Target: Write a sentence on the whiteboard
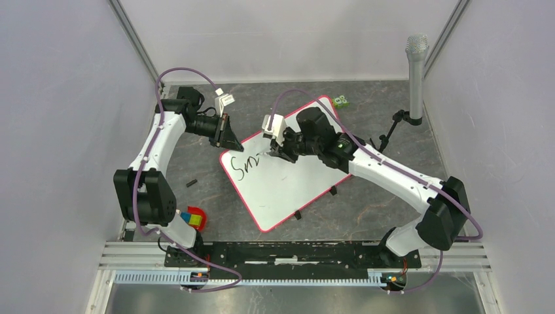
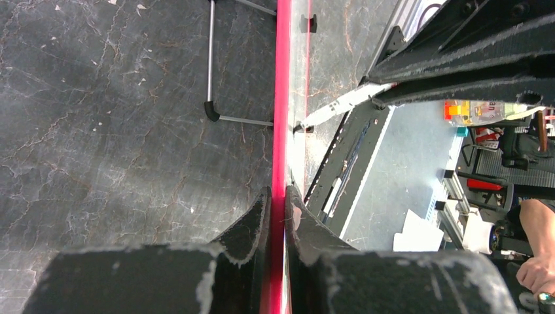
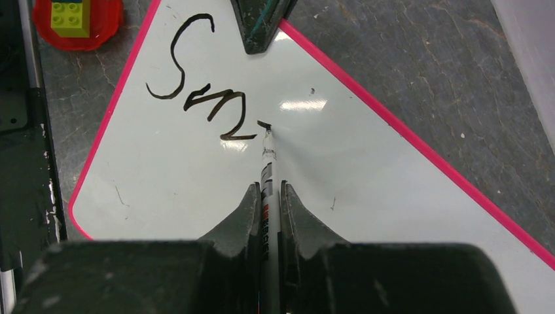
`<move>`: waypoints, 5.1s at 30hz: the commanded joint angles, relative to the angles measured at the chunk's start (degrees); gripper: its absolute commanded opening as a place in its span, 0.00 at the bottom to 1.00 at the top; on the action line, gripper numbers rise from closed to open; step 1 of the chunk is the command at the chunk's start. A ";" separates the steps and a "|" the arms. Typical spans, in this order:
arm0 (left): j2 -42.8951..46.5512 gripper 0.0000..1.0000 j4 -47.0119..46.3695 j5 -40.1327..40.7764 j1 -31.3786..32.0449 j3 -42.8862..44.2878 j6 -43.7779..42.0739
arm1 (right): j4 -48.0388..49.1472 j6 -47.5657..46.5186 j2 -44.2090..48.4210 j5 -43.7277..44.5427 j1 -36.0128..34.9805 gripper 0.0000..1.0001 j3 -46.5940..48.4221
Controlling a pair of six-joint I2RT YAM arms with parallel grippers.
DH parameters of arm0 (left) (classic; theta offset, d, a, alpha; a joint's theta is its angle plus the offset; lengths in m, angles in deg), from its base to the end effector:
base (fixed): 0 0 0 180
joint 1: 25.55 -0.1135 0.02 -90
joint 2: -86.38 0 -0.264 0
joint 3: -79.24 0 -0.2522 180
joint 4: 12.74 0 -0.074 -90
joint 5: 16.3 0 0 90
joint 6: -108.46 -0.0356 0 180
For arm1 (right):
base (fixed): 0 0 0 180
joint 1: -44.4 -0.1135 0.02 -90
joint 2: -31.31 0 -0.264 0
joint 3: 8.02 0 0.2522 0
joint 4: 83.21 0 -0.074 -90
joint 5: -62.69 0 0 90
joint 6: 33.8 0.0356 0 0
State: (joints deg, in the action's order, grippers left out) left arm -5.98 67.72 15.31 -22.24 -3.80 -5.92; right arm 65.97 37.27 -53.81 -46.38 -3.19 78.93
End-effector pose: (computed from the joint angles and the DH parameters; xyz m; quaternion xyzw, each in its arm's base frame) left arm 0.3026 -0.0479 0.3077 0.2656 0.8268 -0.4563 0.1941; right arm 0.2233 0.2617 0.3324 -0.5363 0.6644 0.2622 0.4497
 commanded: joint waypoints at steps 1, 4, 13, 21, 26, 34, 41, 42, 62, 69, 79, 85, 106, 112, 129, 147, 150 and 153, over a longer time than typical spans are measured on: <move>0.28 0.02 1.16 1.17 0.78 1.28 -1.91 | -0.13 -1.33 0.30 2.55 2.42 0.00 1.47; 0.03 0.02 1.16 1.09 0.73 1.31 -1.92 | -0.55 -1.20 0.70 0.86 2.29 0.00 0.88; 0.24 0.02 1.18 1.13 0.84 1.31 -1.87 | -1.73 -1.84 1.21 -0.35 -0.07 0.00 -2.00; 0.52 0.02 1.20 1.13 0.83 1.00 -1.90 | -4.38 -3.61 3.55 -0.27 -0.13 0.00 -2.63; 0.62 0.02 1.16 1.01 1.00 1.00 -2.06 | -4.66 -4.44 3.03 1.33 -0.13 0.00 1.71; 0.86 0.02 1.18 1.13 1.22 1.00 -1.98 | -1.76 -2.44 1.17 1.17 -0.06 0.00 6.64; 1.21 0.02 1.17 1.17 1.17 0.91 -1.97 | 0.16 -2.16 -1.47 1.52 -0.07 0.00 7.44; 1.29 0.02 1.18 1.25 1.22 0.93 -2.02 | 0.13 -2.11 -1.82 1.43 -0.07 0.00 7.33; 1.11 0.02 1.16 1.44 1.17 0.87 -2.25 | -1.00 -2.33 1.39 1.27 2.47 0.00 6.45; 1.19 0.02 1.16 1.61 1.17 0.83 -2.08 | 0.15 -2.09 -0.52 2.47 3.21 0.00 6.44; 0.97 0.02 1.16 1.61 1.17 1.09 -2.11 | -1.00 -1.89 0.57 1.06 3.21 0.00 1.82; 1.31 0.02 1.16 1.53 1.19 0.91 -2.15 | -1.00 -1.62 3.86 -0.20 2.77 0.00 -3.77; 1.22 0.02 1.13 1.35 1.35 0.74 -2.26 | -2.09 -3.30 5.40 1.40 3.30 0.00 -0.06; 1.22 0.02 1.20 1.52 1.35 0.63 -2.46 | -1.10 -3.21 3.92 0.79 3.27 0.00 -1.02; 0.95 0.02 1.18 1.79 1.38 0.48 -2.70 | -2.88 -5.96 1.97 3.24 6.22 0.00 0.82; 0.56 0.02 1.17 1.88 1.37 0.83 -2.61 | -2.91 -4.52 2.32 -0.83 4.89 0.00 -2.80; 0.54 0.02 1.16 1.92 1.38 0.83 -2.67 | -2.93 -4.73 3.67 -1.29 4.96 0.00 -4.98; 0.46 0.02 1.20 1.88 1.37 0.83 -2.62 | -2.95 -5.03 4.48 -1.28 4.92 0.00 -6.53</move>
State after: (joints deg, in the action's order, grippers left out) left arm -5.89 67.57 16.36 -22.02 -3.80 -6.03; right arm 63.95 33.05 -50.21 -48.31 1.88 74.82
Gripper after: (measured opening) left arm 0.140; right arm 0.153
